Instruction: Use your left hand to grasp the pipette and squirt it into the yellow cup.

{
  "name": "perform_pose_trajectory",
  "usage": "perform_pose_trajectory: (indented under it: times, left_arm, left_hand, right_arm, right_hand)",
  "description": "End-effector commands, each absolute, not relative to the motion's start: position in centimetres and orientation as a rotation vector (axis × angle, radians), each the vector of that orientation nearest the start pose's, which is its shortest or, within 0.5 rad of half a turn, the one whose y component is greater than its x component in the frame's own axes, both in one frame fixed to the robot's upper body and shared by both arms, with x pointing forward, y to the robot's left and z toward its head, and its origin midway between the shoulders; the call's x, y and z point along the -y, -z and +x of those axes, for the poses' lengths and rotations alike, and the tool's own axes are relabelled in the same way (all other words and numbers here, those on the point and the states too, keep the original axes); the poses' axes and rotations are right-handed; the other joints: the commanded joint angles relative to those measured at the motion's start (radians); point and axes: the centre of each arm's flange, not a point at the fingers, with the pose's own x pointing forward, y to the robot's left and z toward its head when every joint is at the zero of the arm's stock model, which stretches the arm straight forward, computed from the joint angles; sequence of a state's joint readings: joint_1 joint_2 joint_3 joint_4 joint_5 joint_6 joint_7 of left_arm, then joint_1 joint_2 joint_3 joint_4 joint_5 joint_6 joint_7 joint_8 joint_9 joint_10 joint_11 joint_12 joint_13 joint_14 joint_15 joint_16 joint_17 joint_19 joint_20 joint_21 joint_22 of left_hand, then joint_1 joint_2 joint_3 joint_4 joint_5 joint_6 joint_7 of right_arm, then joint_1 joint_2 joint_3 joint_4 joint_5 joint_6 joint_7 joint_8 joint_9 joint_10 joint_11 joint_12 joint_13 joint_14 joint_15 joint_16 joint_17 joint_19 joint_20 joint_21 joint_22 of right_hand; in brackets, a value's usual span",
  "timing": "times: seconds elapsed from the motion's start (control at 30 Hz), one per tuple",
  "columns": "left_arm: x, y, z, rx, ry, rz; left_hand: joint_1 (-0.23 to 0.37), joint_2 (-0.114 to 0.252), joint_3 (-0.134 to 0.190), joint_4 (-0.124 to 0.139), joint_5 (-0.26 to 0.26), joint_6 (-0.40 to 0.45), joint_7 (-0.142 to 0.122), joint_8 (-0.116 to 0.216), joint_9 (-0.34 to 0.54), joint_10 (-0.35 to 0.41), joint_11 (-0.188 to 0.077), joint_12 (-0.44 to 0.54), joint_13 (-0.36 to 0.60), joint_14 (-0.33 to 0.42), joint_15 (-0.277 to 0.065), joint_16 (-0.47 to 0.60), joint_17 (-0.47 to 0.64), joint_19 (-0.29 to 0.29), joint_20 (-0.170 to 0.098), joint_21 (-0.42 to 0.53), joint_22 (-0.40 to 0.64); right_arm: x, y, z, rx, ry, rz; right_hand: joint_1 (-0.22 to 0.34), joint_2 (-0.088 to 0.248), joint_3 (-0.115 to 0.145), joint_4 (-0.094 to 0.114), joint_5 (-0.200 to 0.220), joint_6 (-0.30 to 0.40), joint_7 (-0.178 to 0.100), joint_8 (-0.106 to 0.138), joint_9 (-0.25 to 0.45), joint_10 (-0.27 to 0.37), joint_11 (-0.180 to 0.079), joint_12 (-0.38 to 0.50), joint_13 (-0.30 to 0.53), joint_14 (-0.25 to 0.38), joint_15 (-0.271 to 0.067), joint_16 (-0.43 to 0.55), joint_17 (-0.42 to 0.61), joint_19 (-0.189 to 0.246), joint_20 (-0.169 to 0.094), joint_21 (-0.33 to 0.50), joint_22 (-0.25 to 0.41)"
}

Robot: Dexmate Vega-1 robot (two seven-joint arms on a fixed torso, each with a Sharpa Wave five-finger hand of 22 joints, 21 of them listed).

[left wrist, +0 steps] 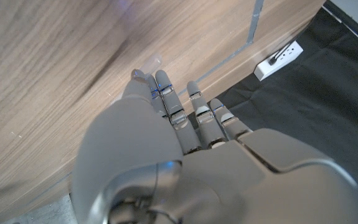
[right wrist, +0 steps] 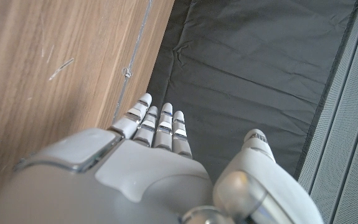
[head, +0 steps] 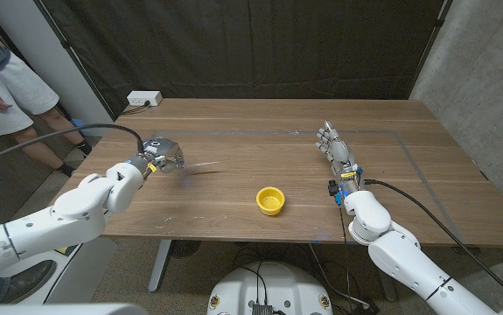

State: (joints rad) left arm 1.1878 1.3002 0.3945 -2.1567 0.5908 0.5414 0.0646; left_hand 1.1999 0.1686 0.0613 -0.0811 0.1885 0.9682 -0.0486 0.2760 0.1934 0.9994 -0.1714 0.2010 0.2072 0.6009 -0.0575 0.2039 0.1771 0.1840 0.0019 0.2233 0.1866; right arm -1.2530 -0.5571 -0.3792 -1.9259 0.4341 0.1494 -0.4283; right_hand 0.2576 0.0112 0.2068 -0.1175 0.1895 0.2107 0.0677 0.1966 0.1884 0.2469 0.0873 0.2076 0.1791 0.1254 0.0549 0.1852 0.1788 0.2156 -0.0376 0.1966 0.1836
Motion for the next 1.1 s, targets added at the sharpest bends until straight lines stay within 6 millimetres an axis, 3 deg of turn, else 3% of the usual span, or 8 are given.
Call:
perform_pose_trajectory:
  times: [0.03,1.1]
  left_arm:
    - [-32.3,-0.8,48.4,0.551,-0.301,1.819]
    - [-27.5,-4.9,43.9,1.016,-0.287,1.955]
  left_hand:
    - [0.000,-0.003,0.010,-0.003,-0.002,0.006,-0.001,0.001,0.002,0.005,-0.004,-0.002,0.004,0.011,-0.097,-0.003,0.000,0.011,-0.001,0.005,0.000]
    - [0.004,-0.022,0.025,-0.006,-0.006,0.019,-0.023,0.001,0.002,0.013,-0.025,-0.005,0.003,0.023,-0.114,-0.007,-0.001,0.021,-0.019,0.003,0.000]
  right_arm:
    - [20.4,8.4,52.0,0.611,-0.077,0.039]
    - [20.7,8.7,51.7,0.634,-0.053,0.066]
  right_hand:
    - [0.004,0.007,-0.001,0.002,-0.003,0.005,-0.002,-0.001,0.001,0.005,0.003,0.004,0.006,0.006,0.001,0.000,0.004,-0.002,0.004,0.006,0.003]
    - [0.004,0.009,-0.002,0.001,-0.004,0.006,-0.003,-0.001,0.001,0.007,0.001,0.005,0.006,0.007,0.002,0.001,0.004,-0.001,0.004,0.006,0.003]
